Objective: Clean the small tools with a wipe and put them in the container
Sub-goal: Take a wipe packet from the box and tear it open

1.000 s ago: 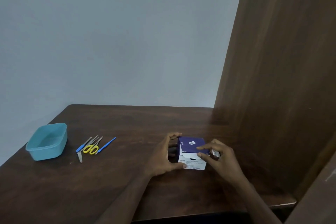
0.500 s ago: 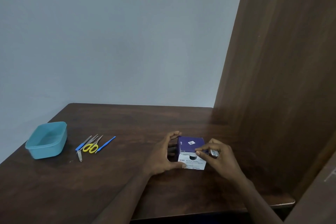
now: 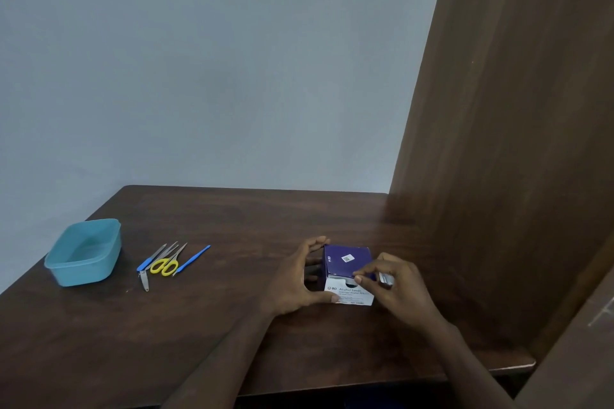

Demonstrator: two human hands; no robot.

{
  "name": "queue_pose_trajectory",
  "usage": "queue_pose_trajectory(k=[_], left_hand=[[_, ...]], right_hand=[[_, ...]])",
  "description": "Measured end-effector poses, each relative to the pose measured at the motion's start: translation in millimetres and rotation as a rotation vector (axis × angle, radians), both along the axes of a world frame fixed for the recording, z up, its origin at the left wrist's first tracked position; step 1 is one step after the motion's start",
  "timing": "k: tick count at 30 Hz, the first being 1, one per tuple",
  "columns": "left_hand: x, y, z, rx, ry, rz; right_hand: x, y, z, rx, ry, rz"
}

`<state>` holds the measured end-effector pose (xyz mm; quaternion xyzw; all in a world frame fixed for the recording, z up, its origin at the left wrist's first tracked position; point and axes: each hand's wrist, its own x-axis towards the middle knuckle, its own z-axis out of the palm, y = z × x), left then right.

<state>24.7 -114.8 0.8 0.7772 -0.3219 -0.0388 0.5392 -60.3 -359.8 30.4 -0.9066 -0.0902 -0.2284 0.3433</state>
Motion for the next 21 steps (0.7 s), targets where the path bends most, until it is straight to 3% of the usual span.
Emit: queue_pose_trajectory(k=[7, 9, 11, 13, 17, 21], left_hand=[[2, -1, 2, 0.013, 0.013, 0.015], [2, -2, 1, 0.01, 0.005, 0.027], [1, -3, 0, 0.006, 0.001, 0.04], [0, -4, -2, 0.006, -0.014, 0.047], [0, -6, -4, 0.016, -0.05, 0.046], [0, -8, -6, 0.037, -0.075, 0.056]], right_hand=[[-2, 5, 5, -0.466, 0.027, 0.048], [-4, 9, 8, -0.378, -0.006, -0.043], [-9, 21, 12, -0.152, -0.014, -0.182], [-15, 36, 14, -0.023, 0.094, -0.321], [-27, 61, 11, -0.031, 0.412, -0.523], [-30, 80, -3, -0.046, 0.382, -0.627]])
